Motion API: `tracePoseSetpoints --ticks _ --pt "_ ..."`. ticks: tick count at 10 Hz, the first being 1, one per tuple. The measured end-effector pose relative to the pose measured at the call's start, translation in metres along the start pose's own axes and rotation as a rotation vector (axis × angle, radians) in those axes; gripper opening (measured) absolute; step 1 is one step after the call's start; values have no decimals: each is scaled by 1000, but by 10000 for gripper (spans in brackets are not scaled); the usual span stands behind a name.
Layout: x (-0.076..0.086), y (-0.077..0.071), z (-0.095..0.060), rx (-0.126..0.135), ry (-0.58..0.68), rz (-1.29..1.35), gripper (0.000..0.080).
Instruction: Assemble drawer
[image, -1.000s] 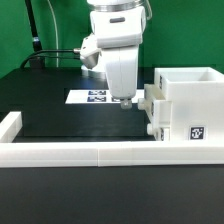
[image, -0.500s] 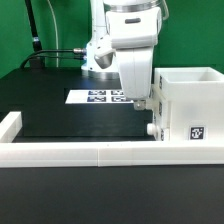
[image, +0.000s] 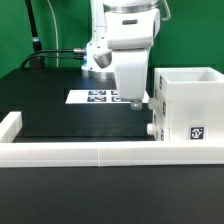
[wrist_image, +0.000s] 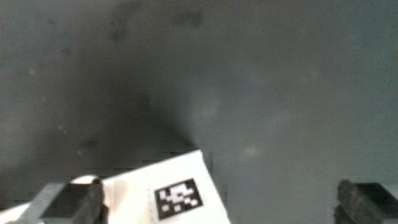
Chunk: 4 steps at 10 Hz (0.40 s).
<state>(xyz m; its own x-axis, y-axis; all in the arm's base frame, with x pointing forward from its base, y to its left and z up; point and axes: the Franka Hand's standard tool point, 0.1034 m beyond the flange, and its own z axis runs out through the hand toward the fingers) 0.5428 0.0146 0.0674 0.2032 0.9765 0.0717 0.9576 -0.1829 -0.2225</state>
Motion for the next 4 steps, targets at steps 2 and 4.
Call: tracePoseSetpoints --ticks 2,4 --pt "1 0 1 2 0 0 649" --pt "0 0 1 2 0 0 649"
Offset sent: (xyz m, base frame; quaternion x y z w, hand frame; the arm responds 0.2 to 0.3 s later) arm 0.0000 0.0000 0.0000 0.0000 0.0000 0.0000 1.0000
